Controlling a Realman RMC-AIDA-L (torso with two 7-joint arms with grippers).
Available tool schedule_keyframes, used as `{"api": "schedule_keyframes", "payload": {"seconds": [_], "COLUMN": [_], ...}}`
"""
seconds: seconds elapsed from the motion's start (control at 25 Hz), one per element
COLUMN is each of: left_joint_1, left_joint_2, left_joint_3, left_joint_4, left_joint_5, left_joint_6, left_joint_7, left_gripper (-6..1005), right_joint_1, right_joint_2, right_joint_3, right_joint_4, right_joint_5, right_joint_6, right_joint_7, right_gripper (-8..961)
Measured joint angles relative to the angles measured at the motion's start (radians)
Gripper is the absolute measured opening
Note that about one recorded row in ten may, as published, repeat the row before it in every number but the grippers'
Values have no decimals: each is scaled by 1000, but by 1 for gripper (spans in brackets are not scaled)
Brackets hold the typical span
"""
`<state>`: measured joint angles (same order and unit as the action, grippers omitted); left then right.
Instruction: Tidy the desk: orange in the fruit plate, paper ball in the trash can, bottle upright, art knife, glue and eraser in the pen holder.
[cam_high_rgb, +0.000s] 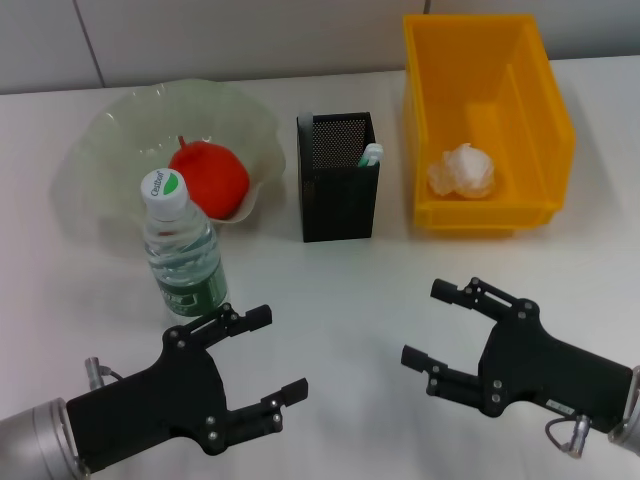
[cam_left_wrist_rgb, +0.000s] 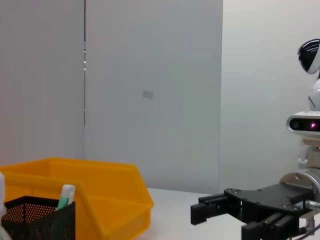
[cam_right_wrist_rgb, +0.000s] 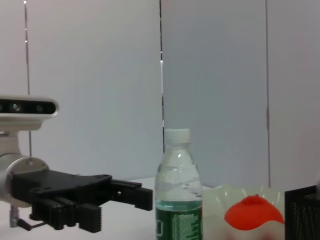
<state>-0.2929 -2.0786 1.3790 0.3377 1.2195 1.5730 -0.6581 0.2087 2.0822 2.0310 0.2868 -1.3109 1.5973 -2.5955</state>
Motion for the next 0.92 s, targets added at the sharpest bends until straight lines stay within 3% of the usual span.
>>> {"api": "schedule_keyframes", "payload": {"seconds": [0.92], "left_joint_1": [-25], "left_joint_2": [0], "left_joint_3": [9], "left_joint_4": [-14], "left_joint_5": [0], "left_joint_6": [4], "left_joint_7": [0], "left_gripper": [801], "right_joint_1": [8], "right_joint_2": [3], "right_joint_3": [2], "right_joint_4": [-42], "right_joint_5": [6], "right_joint_6": [-37], "right_joint_7": [-186], "right_gripper": [783]}}
